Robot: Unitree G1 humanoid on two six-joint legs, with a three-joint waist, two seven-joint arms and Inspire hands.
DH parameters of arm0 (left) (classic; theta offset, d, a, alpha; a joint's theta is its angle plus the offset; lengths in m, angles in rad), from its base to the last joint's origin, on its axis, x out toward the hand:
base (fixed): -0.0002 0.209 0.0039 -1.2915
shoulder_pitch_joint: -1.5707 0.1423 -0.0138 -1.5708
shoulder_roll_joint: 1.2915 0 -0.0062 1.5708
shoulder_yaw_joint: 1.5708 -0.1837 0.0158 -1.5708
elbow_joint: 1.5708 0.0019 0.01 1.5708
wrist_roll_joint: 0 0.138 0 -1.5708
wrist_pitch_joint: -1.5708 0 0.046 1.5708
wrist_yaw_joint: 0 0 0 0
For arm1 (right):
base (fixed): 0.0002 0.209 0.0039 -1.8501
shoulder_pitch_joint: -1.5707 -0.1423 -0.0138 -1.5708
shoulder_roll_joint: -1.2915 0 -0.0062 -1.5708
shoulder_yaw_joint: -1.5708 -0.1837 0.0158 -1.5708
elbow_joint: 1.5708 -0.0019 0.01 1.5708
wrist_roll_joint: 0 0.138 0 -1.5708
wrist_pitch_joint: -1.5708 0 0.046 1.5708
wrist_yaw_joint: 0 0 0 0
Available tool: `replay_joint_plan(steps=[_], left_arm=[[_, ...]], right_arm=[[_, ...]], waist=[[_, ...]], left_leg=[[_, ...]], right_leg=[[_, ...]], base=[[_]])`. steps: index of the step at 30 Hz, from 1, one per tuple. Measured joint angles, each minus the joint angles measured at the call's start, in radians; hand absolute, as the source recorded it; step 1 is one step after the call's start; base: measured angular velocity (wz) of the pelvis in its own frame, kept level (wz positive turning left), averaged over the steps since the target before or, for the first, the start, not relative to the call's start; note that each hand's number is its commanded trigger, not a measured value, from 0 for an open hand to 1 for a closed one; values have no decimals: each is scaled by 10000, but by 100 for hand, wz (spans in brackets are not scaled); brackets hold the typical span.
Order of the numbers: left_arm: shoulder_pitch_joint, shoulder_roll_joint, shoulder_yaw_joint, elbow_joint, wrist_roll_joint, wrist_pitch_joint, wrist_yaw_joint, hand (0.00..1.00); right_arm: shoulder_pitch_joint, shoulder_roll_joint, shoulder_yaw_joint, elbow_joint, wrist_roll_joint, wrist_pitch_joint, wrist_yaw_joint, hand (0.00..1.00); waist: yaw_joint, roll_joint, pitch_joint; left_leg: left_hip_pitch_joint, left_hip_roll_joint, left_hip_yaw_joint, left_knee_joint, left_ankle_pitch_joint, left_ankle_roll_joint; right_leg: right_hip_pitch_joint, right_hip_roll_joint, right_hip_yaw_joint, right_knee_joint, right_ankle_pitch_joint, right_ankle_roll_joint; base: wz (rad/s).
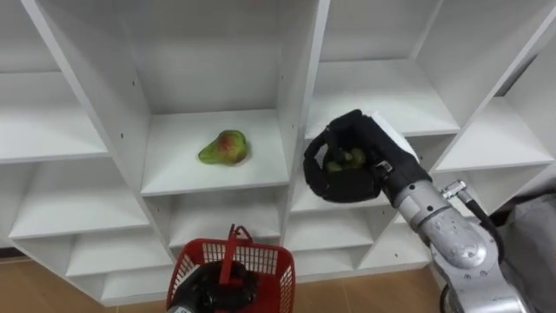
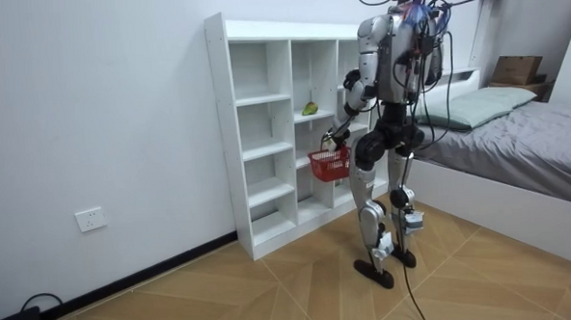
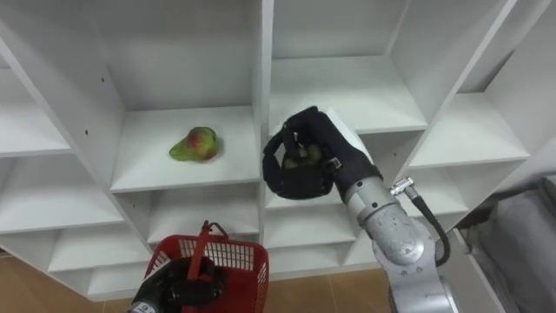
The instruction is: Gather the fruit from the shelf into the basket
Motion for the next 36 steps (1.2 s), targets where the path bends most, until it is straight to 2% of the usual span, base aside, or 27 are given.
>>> replay_joint_plan(steps=[2,4,10,17,25,33,36], left_arm=[[14,-7,0,-87,-1,88,0,100],[14,-41,3,-182,0,168,2,100],[27,-96,0,-188,0,209,5,100],[27,-134,-18,-351,7,395,13,100],[28,-34,-211,-485,23,416,12,100],[75,9,-384,-647,10,416,4,100],[76,30,-593,-813,3,422,3,100]], right_arm=[[196,-4,37,0,-12,121,167,100],[480,-4,55,1,-121,399,576,100],[602,9,227,363,-462,859,1336,100],[604,83,259,474,-237,948,1505,100],[754,320,819,1813,462,926,1280,100],[733,325,819,3222,477,902,803,100],[693,340,821,3468,873,887,602,100]], waist=[[65,1,-2],[224,3,-2],[342,-5,0],[491,-30,-17],[519,-40,-16],[518,-51,70],[515,-47,75]], left_leg=[[8,4,2,-8,0,0],[8,4,18,-15,0,-1],[5,0,19,-35,0,0],[-79,1,14,-83,8,-13],[-173,-2,-29,45,8,-13],[-258,1,-108,49,5,-12],[-330,3,-188,77,5,-12]], right_leg=[[-2,7,31,0,2,-4],[-20,10,36,-1,2,-4],[-31,13,33,-2,2,-4],[-150,22,28,52,3,-4],[-130,-9,22,-13,2,-4],[-171,-16,-107,128,3,-5],[-186,-35,-261,125,3,-6]], base=[[0],[-2],[0],[0],[1],[2],[9]])
